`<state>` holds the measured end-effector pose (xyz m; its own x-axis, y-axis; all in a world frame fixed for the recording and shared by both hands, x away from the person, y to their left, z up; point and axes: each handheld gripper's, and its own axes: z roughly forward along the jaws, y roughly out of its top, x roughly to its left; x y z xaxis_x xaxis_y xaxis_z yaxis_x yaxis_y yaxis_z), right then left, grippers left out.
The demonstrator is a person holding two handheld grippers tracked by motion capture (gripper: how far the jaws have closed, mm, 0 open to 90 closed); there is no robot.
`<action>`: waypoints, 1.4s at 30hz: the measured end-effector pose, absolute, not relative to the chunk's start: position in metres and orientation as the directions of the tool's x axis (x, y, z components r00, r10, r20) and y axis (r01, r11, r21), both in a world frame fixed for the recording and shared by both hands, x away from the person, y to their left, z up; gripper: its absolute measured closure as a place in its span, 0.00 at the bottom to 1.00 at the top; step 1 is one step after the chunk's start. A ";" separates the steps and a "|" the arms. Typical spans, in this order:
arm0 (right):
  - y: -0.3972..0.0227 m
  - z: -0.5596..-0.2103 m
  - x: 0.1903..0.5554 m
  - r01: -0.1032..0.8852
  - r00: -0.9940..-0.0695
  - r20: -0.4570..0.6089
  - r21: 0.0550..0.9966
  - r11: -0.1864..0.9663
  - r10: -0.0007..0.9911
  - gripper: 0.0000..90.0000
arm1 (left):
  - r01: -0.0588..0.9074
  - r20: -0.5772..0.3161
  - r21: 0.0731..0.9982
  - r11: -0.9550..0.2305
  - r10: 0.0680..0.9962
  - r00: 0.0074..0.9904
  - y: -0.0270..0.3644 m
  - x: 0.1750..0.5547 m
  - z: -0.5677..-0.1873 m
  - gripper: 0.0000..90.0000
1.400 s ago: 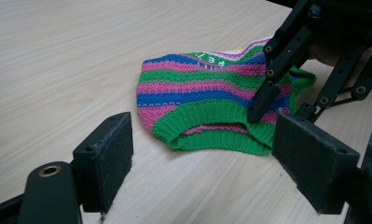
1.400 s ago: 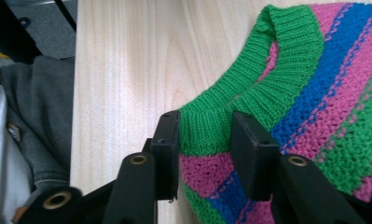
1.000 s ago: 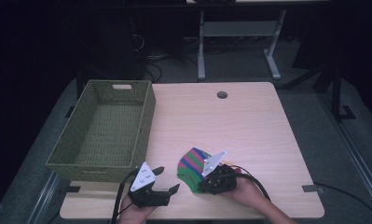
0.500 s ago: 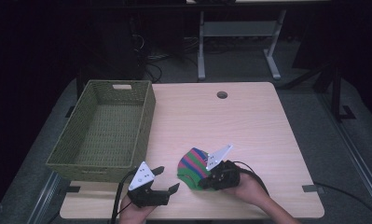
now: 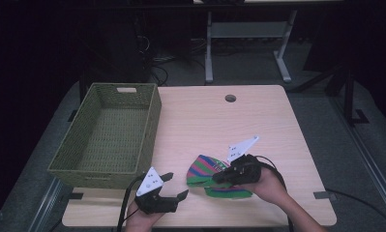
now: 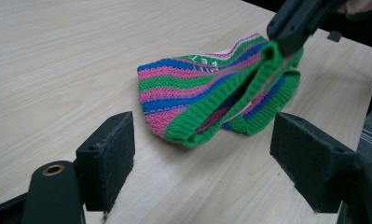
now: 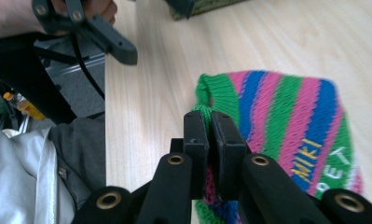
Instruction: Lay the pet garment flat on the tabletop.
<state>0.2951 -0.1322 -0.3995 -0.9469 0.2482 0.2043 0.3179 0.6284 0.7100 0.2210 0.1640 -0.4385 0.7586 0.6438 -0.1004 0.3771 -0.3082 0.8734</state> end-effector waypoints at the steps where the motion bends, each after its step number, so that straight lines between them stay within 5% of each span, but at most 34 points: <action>1: -0.134 -0.397 0.295 0.319 -0.946 0.202 0.712 0.626 0.253 0.94 | 0.375 -0.091 0.872 -0.314 0.650 0.755 0.164 0.221 -0.438 0.24; 29: -0.168 -0.353 0.313 0.336 -0.934 0.214 0.799 0.499 0.285 0.95 | 0.332 -0.055 0.863 -0.381 0.583 0.811 0.133 0.247 -0.440 0.36; 38: -0.176 -0.354 0.321 0.350 -0.929 0.228 0.800 0.488 0.292 0.95 | 0.312 -0.053 0.873 -0.375 0.563 0.825 0.127 0.268 -0.437 0.54; 42: -0.179 -0.355 0.324 0.355 -0.926 0.227 0.793 0.495 0.302 0.95 | 0.303 -0.051 0.874 -0.379 0.549 0.834 0.122 0.271 -0.441 0.79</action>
<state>0.3236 -0.1789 -0.3551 -0.9260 0.3017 0.2269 0.3555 0.4948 0.7930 0.2707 0.1222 -0.4412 0.8342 0.5491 -0.0510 0.3033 -0.3795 0.8741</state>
